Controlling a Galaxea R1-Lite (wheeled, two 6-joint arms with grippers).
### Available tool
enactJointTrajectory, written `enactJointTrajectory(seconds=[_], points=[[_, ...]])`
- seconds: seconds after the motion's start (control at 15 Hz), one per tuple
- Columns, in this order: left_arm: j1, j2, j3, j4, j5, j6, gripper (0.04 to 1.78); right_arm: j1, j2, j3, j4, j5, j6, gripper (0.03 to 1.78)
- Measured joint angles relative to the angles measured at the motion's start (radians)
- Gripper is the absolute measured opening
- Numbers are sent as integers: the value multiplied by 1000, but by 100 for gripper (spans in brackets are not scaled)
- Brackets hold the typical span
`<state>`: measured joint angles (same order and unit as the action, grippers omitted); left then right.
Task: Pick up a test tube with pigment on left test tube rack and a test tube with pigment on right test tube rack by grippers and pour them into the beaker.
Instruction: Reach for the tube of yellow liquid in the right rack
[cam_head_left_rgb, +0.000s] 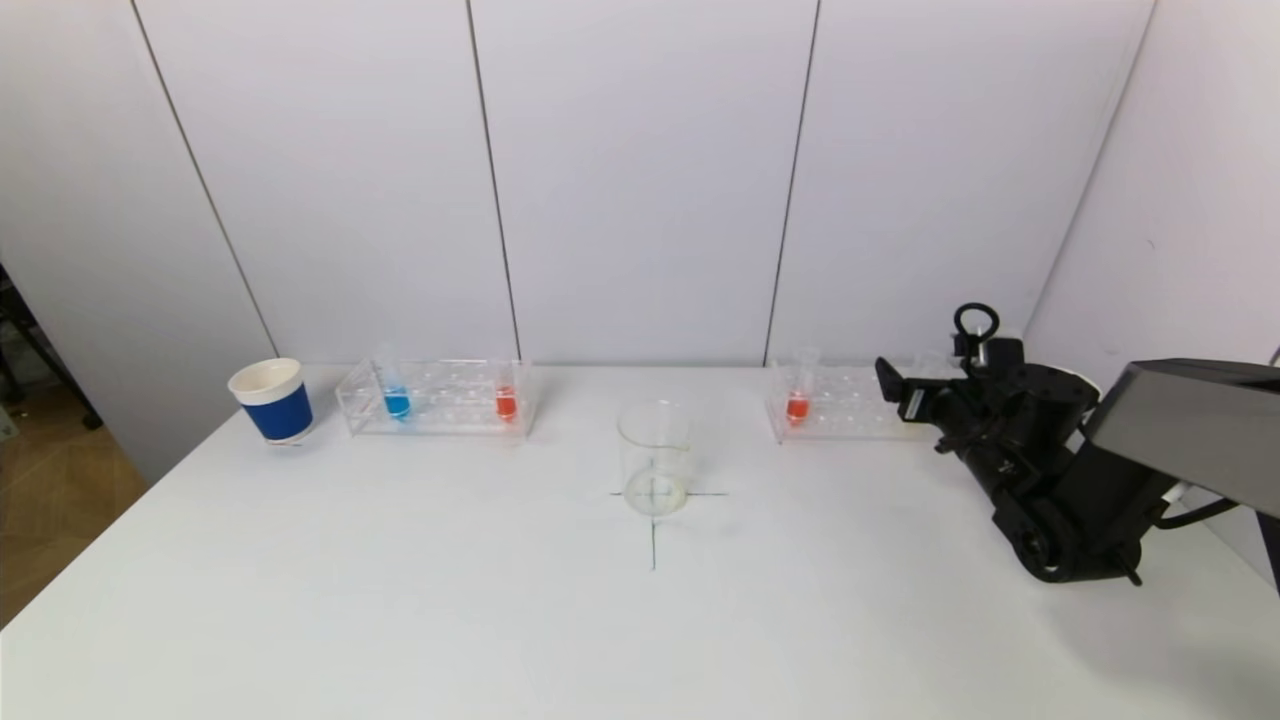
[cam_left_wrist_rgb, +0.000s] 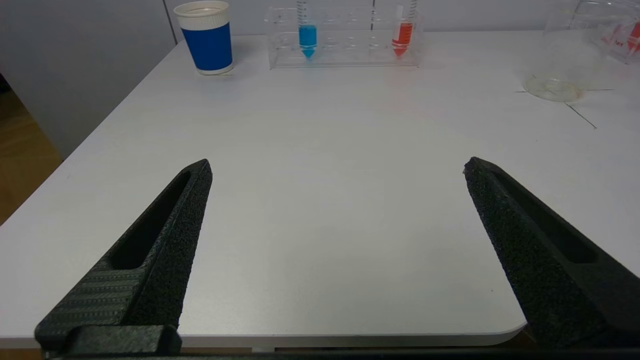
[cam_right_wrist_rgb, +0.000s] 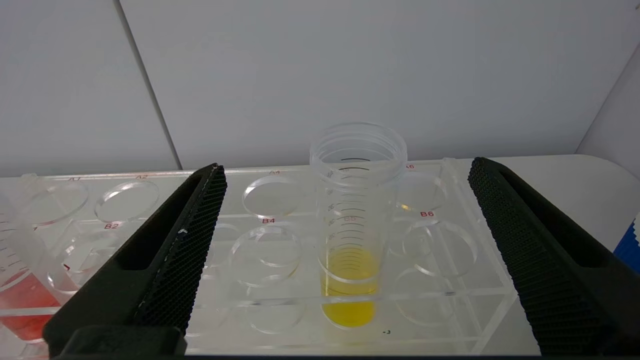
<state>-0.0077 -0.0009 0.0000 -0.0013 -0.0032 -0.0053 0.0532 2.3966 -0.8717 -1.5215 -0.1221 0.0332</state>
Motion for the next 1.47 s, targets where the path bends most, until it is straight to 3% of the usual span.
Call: enactJointTrajectory(seconds=[1.47], points=[[0, 0, 0, 0, 0, 0, 176, -9, 39, -42, 0, -9, -6, 176]])
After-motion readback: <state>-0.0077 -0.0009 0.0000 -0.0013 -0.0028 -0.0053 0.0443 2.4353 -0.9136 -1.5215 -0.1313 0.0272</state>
